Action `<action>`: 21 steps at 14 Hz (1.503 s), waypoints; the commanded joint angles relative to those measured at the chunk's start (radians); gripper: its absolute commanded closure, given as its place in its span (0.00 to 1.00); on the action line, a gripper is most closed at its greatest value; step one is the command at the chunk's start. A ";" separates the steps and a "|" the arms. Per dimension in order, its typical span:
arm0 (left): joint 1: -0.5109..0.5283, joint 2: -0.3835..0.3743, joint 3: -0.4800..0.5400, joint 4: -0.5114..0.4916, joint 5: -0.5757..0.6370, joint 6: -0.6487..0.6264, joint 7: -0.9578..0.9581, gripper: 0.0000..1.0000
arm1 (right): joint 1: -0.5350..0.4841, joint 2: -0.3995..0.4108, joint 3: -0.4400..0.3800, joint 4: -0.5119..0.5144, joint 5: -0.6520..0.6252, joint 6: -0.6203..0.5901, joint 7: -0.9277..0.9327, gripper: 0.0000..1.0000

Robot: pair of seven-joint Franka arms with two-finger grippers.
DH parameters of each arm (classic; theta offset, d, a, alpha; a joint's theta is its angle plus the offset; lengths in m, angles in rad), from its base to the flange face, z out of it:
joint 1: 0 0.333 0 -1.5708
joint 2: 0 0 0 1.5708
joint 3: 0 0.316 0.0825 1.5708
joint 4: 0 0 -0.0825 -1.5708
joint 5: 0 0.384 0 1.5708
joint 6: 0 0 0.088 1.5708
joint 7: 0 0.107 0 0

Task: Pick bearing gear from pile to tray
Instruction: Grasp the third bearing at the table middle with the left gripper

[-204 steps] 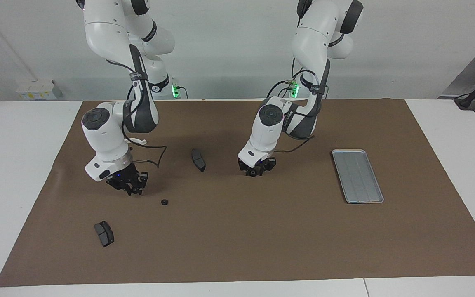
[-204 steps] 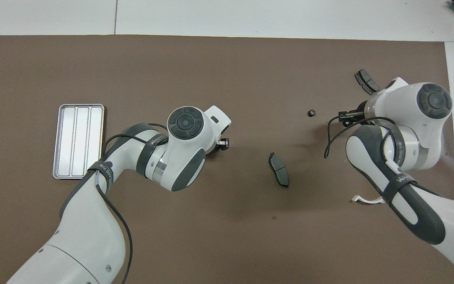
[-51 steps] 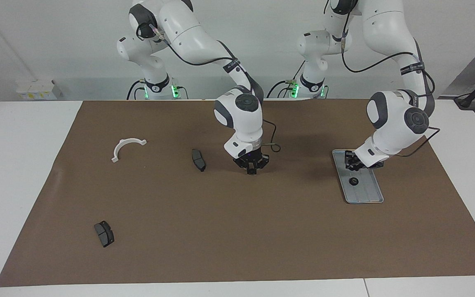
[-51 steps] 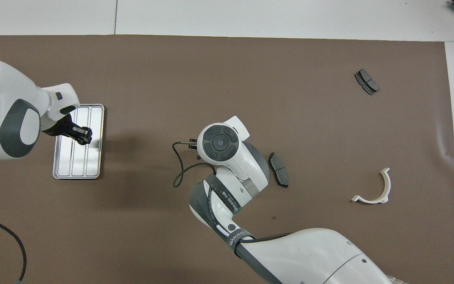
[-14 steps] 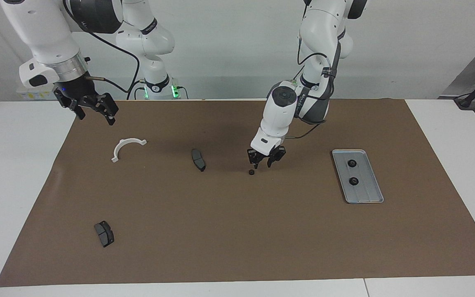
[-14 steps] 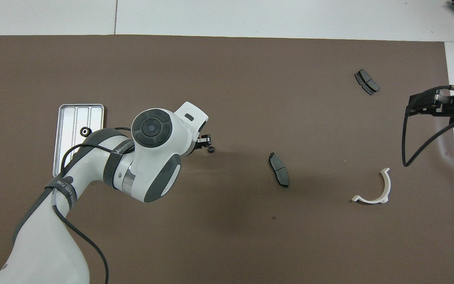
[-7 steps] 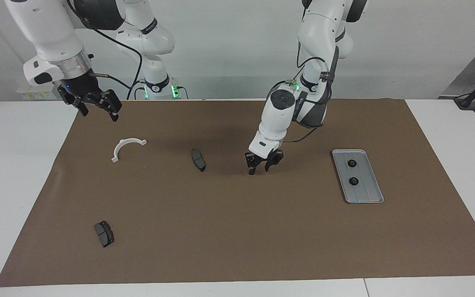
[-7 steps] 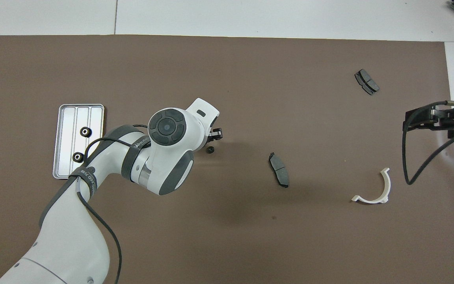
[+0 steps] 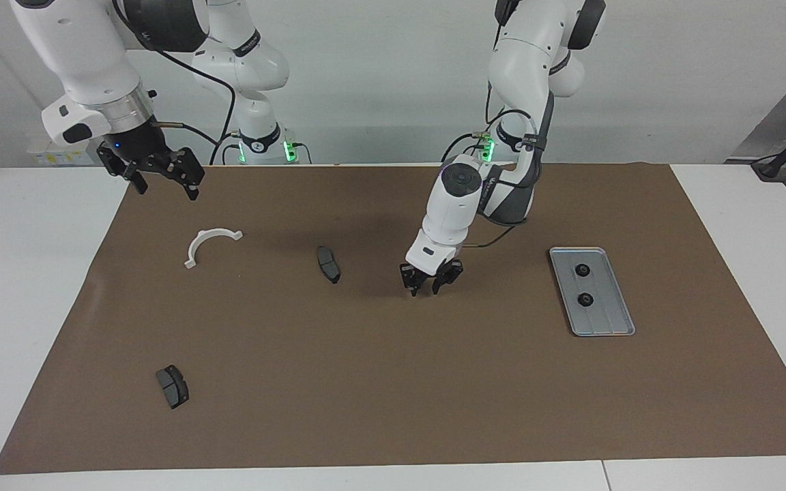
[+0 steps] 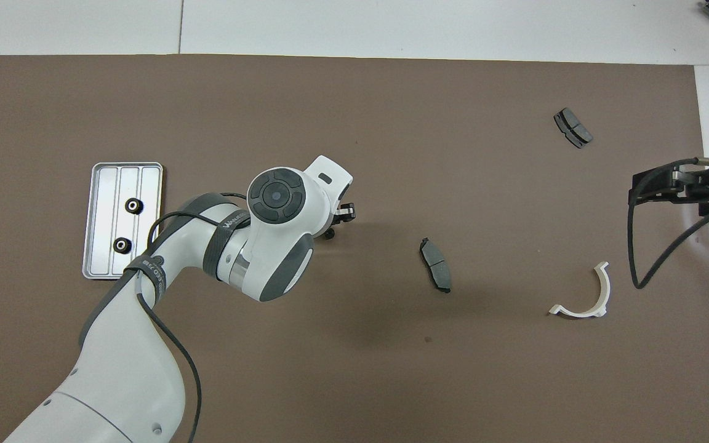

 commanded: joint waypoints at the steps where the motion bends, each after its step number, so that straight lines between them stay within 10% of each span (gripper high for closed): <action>1: -0.025 0.011 0.015 0.009 -0.001 -0.024 -0.010 0.48 | -0.008 -0.026 0.007 -0.026 0.007 0.000 -0.025 0.00; 21: -0.054 0.006 0.013 -0.020 -0.001 -0.067 -0.008 0.77 | -0.008 -0.024 0.007 -0.025 0.007 0.000 -0.025 0.00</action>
